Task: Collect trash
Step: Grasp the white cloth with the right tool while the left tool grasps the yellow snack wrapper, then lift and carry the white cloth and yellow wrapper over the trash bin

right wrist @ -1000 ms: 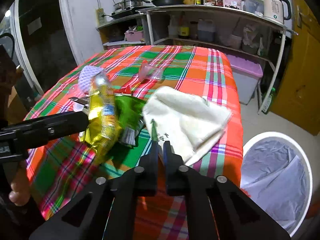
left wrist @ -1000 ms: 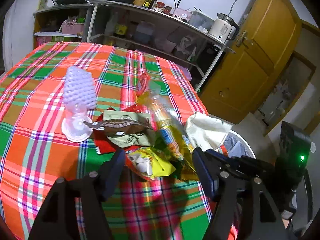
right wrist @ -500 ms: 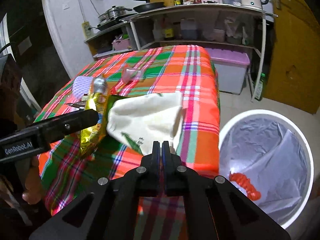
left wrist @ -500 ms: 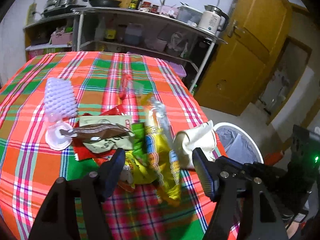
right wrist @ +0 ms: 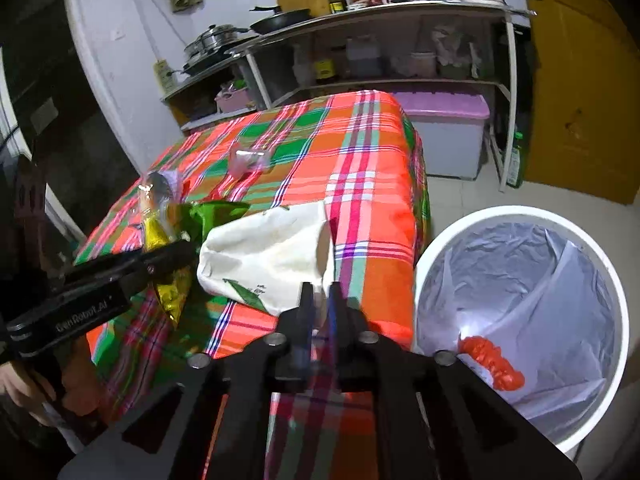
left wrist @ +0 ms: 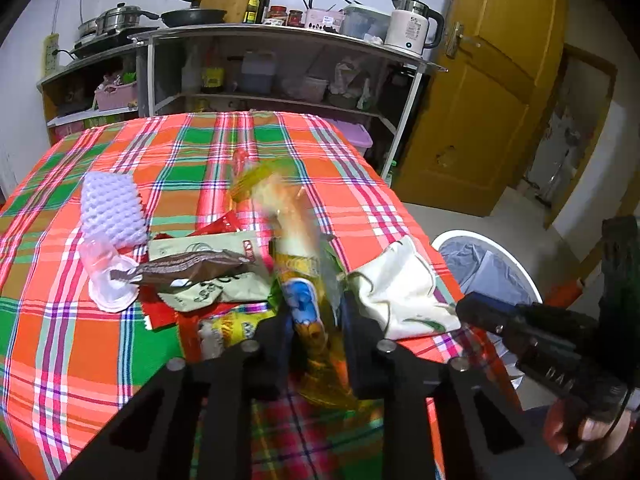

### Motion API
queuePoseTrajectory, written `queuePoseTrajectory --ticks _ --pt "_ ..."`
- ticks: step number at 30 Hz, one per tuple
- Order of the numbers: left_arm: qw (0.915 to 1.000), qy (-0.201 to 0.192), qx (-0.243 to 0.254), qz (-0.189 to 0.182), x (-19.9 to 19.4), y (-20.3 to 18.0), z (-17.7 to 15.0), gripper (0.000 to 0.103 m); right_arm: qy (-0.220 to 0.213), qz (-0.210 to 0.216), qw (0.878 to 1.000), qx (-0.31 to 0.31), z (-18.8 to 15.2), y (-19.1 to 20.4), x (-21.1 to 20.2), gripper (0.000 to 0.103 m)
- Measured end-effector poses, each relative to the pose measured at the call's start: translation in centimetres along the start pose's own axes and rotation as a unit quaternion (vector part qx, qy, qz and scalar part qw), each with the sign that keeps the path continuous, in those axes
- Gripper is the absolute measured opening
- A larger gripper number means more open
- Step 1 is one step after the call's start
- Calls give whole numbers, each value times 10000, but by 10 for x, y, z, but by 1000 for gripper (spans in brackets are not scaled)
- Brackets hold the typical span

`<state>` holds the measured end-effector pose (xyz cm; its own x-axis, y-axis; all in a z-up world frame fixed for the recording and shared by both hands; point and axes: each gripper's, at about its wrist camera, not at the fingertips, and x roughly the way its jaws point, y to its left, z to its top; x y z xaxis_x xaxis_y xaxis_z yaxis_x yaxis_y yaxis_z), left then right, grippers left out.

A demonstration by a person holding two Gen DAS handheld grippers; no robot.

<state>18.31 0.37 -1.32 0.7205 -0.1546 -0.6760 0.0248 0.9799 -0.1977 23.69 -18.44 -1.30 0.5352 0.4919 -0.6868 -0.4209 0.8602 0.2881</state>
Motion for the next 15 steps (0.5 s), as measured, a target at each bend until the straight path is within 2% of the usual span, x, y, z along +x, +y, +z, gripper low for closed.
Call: queuePoseTrajectory --ticks 6,10,15 --pt "10000 24 -32 -76 -4 4 -4 19 -30 271 9996 114 15 -4 8 37" --pt "9999 -26 -16 -96 -9 6 -3 16 62 336 9994 71 23 -3 17 38" --pt "9999 -103 -21 -113 -18 10 -2 15 -56 461 9987 -193 17 6 7 41"
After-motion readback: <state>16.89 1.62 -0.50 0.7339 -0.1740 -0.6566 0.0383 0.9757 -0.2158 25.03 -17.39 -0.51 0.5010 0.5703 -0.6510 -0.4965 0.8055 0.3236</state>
